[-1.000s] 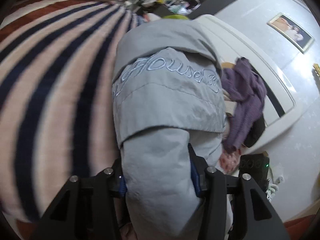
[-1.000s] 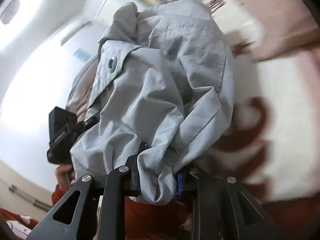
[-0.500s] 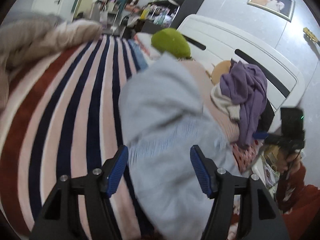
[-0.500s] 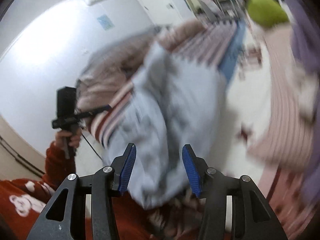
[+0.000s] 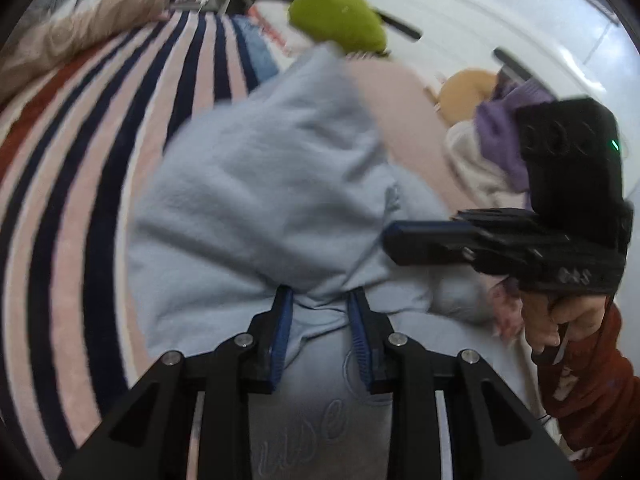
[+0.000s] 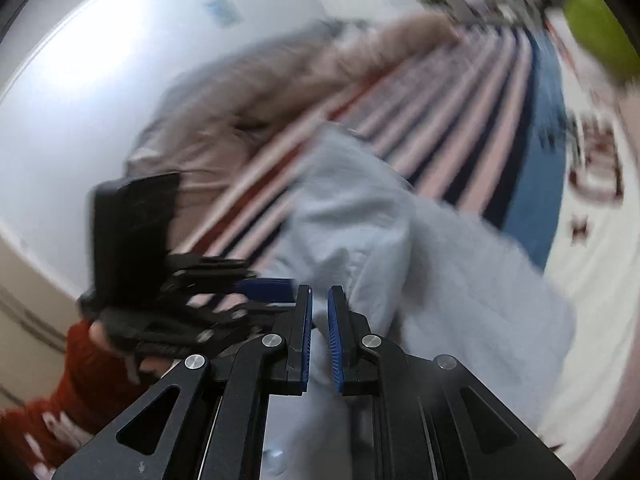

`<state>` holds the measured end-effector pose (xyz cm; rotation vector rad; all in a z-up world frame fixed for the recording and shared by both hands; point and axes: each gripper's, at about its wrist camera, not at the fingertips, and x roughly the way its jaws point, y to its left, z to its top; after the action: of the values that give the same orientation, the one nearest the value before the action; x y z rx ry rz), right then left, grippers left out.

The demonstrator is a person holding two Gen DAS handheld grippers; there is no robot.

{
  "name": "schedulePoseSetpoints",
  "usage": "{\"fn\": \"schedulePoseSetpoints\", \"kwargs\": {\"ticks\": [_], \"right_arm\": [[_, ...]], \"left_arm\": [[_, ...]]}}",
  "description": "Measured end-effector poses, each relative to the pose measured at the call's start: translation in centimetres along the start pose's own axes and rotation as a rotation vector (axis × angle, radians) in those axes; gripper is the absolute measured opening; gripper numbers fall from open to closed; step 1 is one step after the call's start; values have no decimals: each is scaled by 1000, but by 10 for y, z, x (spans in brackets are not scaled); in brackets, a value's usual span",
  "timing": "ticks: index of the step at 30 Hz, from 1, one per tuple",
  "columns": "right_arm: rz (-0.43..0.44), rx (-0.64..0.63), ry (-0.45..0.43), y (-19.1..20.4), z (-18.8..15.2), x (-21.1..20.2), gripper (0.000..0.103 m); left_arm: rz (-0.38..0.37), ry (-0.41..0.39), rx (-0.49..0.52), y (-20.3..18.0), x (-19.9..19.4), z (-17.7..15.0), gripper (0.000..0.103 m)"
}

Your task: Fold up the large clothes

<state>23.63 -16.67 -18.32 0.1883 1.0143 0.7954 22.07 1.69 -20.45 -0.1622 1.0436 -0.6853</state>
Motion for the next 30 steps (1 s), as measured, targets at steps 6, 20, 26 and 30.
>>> {"fn": "schedulePoseSetpoints", "kwargs": {"ticks": [6,20,26,30], "right_arm": [[-13,135,40,-63,-8,42,0],[114,-146,-20,43,33,-7,3],[-36,48,17,-15,47,37,0],[26,175,2,-51,36,51,0]], "left_arm": [[-37,-9,-85,18,32,-7,24],[-156,-43,76,-38,-75,-76,46],[-49,5,109,-43,-38,-91,45],[27,-22,146,-54,-28,-96,45]]}}
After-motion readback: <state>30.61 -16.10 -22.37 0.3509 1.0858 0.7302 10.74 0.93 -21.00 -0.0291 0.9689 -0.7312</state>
